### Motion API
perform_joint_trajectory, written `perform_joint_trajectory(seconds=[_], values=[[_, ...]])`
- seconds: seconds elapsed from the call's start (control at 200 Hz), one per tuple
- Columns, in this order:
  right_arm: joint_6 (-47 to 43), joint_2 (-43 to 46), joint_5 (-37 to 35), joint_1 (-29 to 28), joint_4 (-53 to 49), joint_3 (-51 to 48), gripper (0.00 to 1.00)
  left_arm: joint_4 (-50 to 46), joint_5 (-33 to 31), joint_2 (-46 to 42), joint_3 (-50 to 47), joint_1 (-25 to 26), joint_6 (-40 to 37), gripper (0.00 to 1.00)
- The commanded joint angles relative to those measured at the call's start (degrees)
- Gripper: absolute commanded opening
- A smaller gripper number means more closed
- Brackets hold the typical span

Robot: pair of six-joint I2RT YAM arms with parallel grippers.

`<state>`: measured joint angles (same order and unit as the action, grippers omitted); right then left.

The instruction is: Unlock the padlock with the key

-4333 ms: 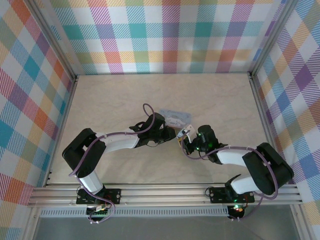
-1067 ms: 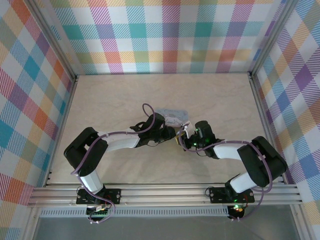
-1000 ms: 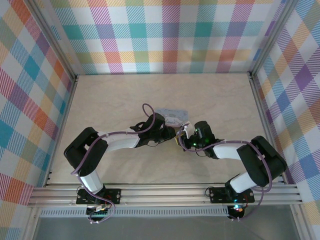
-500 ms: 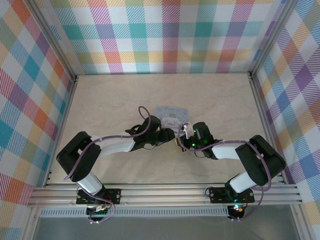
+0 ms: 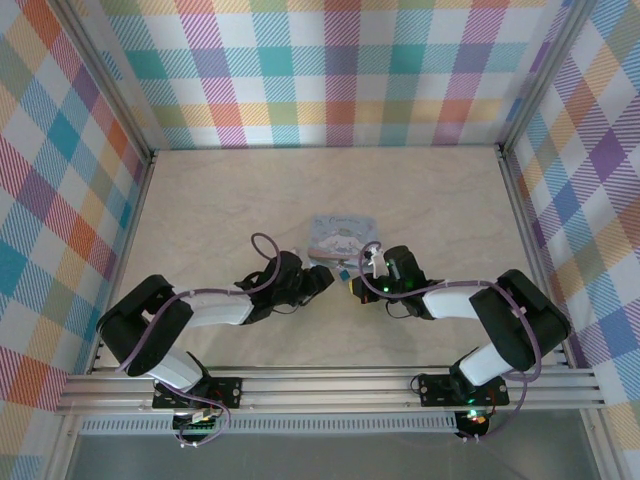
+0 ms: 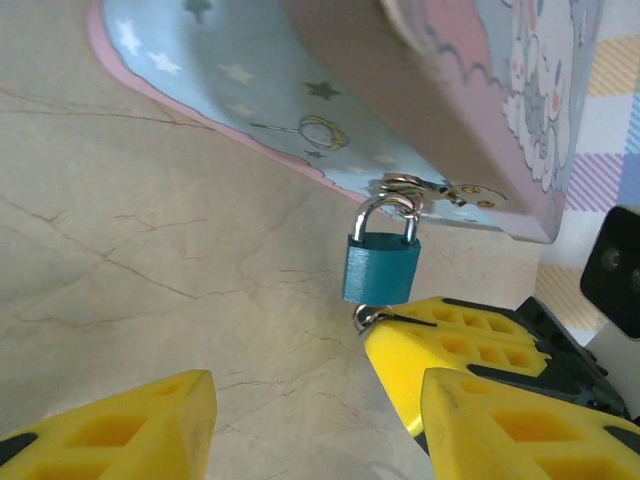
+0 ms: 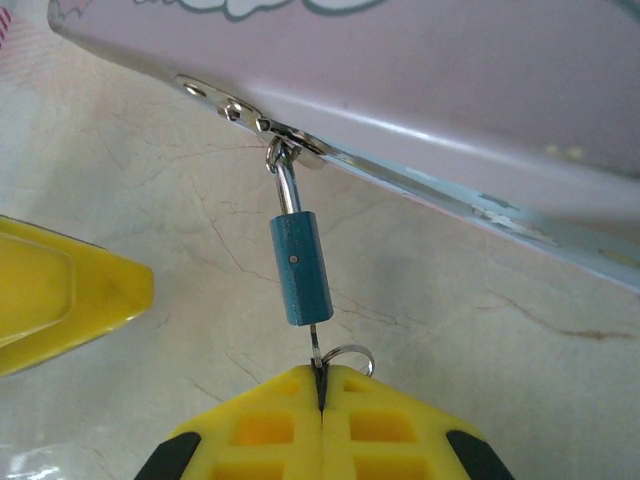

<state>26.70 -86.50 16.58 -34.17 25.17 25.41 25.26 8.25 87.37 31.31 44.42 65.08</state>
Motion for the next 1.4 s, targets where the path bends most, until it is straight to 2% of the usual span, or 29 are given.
perform_joint_trajectory(seconds=[0.0, 0.185, 0.685, 1.13, 1.395], values=[[6.9, 1.9, 2.0, -0.4, -2.4, 1.5, 0.0, 10.4, -2.7, -0.8, -1.5, -0.1, 3.4, 0.55], [11.5, 1.2, 3.9, -0.4, -7.0, 3.7, 0.0, 11.8, -3.0, -1.2, -1.6, 0.4, 2.5, 0.55], [18.3, 1.9, 5.9, -0.4, -8.6, 5.2, 0.0, 16.8, 0.4, 5.8, 1.0, 1.4, 5.9, 0.5], [19.4, 2.3, 5.6, -0.4, -8.7, 5.2, 0.0, 19.3, 2.1, 12.0, 4.5, 2.7, 7.5, 0.47], [19.5, 2.1, 5.3, -0.3, -8.9, 5.0, 0.0, 19.1, 0.6, 14.4, 4.8, 2.9, 8.8, 0.46]])
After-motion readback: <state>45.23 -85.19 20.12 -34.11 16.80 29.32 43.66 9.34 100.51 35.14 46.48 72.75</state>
